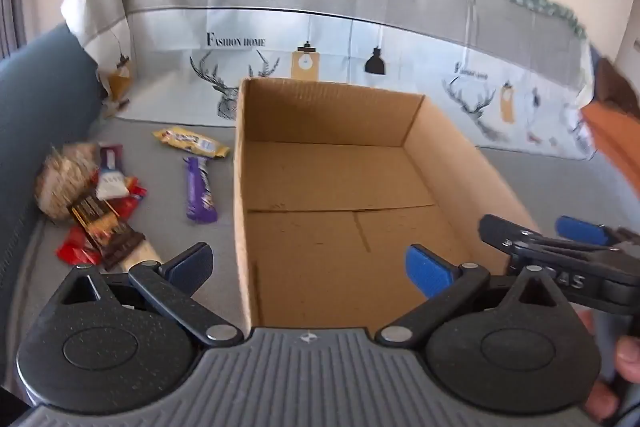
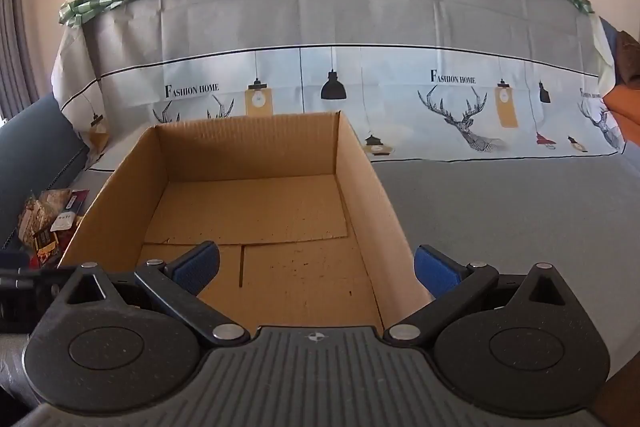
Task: Organize snacks
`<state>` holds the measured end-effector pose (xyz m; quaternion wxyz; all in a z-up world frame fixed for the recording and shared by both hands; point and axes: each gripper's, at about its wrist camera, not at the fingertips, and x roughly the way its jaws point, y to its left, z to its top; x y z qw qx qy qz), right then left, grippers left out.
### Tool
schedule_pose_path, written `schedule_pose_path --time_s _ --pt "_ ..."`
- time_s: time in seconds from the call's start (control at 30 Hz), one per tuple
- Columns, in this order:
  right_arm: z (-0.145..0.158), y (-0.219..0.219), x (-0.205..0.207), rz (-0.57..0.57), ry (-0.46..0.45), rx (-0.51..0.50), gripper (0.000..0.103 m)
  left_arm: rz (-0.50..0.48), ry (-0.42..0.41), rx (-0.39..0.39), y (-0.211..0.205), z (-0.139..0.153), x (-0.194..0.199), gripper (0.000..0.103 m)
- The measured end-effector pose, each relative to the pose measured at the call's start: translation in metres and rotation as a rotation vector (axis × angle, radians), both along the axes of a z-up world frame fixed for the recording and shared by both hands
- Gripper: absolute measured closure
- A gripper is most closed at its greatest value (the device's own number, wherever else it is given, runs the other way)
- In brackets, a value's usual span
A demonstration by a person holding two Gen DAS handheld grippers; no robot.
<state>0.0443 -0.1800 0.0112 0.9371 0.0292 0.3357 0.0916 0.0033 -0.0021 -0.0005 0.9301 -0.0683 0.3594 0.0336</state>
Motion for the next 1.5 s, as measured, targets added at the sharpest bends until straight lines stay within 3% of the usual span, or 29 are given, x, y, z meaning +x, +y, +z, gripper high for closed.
schedule_pose_path --time_s 0.27,0.63,0.9,1.0,1.5 --pt "-0.006 0.005 0.001 0.002 0.024 -0.017 0.001 0.013 -0.091 0.044 -0.005 0.002 0.008 0.001" --pt "-0.005 0.012 -0.005 -0.002 -0.018 -0.026 0.007 -0.016 -0.06 -0.028 -0.012 0.004 0.004 0.001" --pt "-0.002 0.006 -0.007 -0.021 -0.03 0.013 0.007 -0.026 0.019 0.04 -0.011 -0.005 0.001 0.001" --pt "-0.002 0.007 -0.007 -0.019 -0.021 0.014 0.007 -0.038 -0.011 0.048 -0.011 -0.005 0.0 0.001" --pt "0.0 0.009 -0.006 -0.007 -0.02 -0.006 0.008 -0.062 -0.02 0.032 -0.009 -0.004 0.0 0.016"
